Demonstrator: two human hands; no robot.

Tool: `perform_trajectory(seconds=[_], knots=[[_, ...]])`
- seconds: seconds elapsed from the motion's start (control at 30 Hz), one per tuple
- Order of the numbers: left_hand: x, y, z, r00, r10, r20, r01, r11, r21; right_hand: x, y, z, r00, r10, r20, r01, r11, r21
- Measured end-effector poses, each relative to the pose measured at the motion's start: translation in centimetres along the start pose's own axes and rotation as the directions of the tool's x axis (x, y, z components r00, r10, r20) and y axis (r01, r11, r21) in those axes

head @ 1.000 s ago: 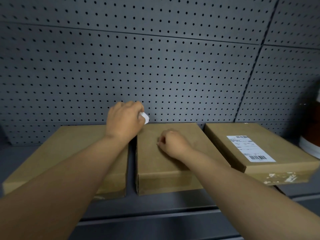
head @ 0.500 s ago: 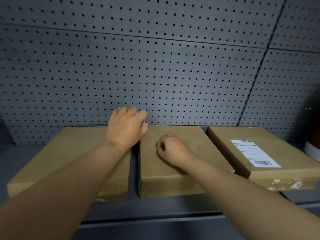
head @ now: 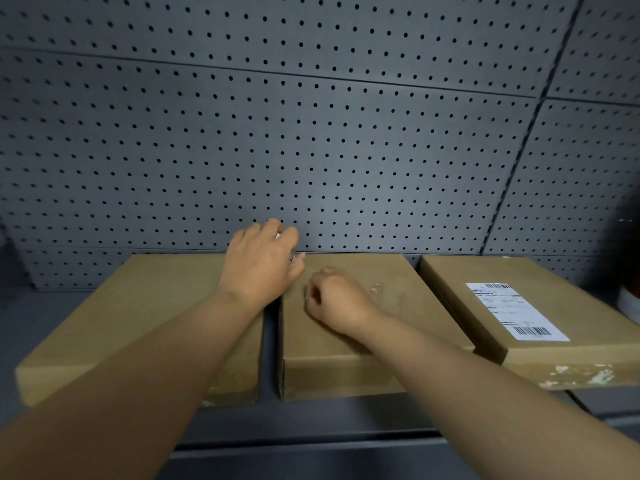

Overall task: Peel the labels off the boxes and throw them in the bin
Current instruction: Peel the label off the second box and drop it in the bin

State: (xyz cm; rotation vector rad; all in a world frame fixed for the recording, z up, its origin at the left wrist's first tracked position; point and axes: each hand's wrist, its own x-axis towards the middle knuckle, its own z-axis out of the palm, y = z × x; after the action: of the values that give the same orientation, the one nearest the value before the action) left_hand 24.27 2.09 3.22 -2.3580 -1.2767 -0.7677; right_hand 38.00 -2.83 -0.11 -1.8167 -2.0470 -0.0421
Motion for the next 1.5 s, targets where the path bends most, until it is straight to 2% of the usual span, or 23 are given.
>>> perform_trajectory(seconds=[0.1, 0.23, 0.27, 0.33, 0.47, 0.5, 0.53, 0.6, 0.67, 0.7, 0.77, 0.87, 0.97, 1.03, 1.13, 1.2, 1.27, 1.4, 1.5], knots=[[0.0, -0.3, -0.1, 1.000, -0.007, -0.001, 0.007, 1.000, -0.016, -0.3, 1.3, -1.0, 0.997, -0.024, 0.071, 0.023, 0.999, 0.022], [0.1, -0.9, -0.1, 1.000, -0.008, 0.011, 0.008, 1.000, 0.027, 1.5, 4.1, -1.7, 0.969, 0.244, 0.025, -0.241, 0.966, -0.093], [0.1, -1.0, -0.1, 1.000, -0.008, 0.014, 0.007, 0.999, 0.037, 2.1, 3.9, -1.4, 0.962, 0.273, 0.019, -0.269, 0.956, -0.113], [0.2, -1.0, -0.1, 1.000, -0.008, 0.015, 0.007, 0.999, 0.052, 3.0, 2.3, -0.3, 0.969, 0.245, 0.017, -0.241, 0.964, -0.110], [0.2, -1.1, 0.0, 1.000, 0.007, 0.016, -0.007, 0.999, 0.054, 2.1, -0.2, 1.0, 0.999, -0.016, 0.029, 0.014, 0.999, 0.045], [0.2, -1.2, 0.1, 1.000, 0.008, 0.017, -0.009, 0.999, 0.053, 1.9, 0.2, 0.7, 0.999, -0.036, 0.038, 0.034, 0.997, 0.062], [0.2, -1.3, 0.1, 1.000, 0.006, 0.018, -0.007, 0.999, 0.052, 1.9, 1.0, 0.3, 0.999, -0.011, 0.046, 0.008, 0.998, 0.057], [0.2, -1.4, 0.1, 1.000, -0.002, 0.020, 0.001, 0.999, 0.053, 2.4, 3.1, -0.5, 0.986, 0.161, 0.045, -0.160, 0.987, -0.024], [0.1, -1.3, 0.1, 1.000, -0.005, 0.022, 0.004, 0.998, 0.060, 3.0, 4.3, -0.9, 0.941, 0.337, 0.025, -0.331, 0.936, -0.122], [0.2, -1.2, 0.1, 1.000, -0.006, 0.023, 0.005, 0.998, 0.062, 3.3, 4.2, -0.7, 0.931, 0.364, 0.015, -0.358, 0.923, -0.140], [0.2, -1.0, 0.2, 1.000, -0.015, 0.025, 0.013, 0.998, 0.055, 3.5, 2.6, -0.1, 0.953, 0.304, 0.016, -0.301, 0.948, -0.105], [0.3, -0.8, 0.2, 1.000, -0.009, 0.017, 0.008, 0.999, 0.046, 2.2, -0.3, 0.9, 0.998, 0.067, 0.015, -0.067, 0.998, 0.020], [0.4, -0.9, 0.2, 1.000, -0.003, 0.017, 0.003, 0.999, 0.047, 0.4, -0.1, 0.0, 0.993, -0.098, 0.060, 0.093, 0.993, 0.074], [0.3, -1.0, 0.2, 1.000, -0.006, 0.020, 0.006, 0.999, 0.047, 0.0, 1.7, -1.1, 0.995, -0.034, 0.090, 0.028, 0.998, 0.060], [0.0, -1.0, 0.2, 0.999, -0.010, 0.034, 0.008, 0.999, 0.051, 0.4, 3.8, -2.0, 0.976, 0.217, 0.031, -0.216, 0.976, -0.027], [-0.1, -0.8, 0.1, 0.999, -0.013, 0.041, 0.011, 0.999, 0.049, 0.7, 3.2, -1.6, 0.963, 0.271, 0.008, -0.270, 0.961, -0.053], [-0.2, -0.5, 0.1, 0.999, -0.013, 0.044, 0.011, 0.999, 0.043, 0.4, 1.2, -0.7, 0.981, 0.192, 0.014, -0.192, 0.981, -0.011], [-0.2, 0.0, 0.1, 0.999, 0.002, 0.044, -0.003, 1.000, 0.030, -2.0, -1.7, -0.2, 0.994, -0.100, 0.037, 0.096, 0.990, 0.102], [-0.3, 0.1, 0.0, 0.999, 0.013, 0.035, -0.013, 1.000, 0.027, -3.3, 0.2, -1.7, 0.985, -0.122, 0.121, 0.109, 0.987, 0.114]])
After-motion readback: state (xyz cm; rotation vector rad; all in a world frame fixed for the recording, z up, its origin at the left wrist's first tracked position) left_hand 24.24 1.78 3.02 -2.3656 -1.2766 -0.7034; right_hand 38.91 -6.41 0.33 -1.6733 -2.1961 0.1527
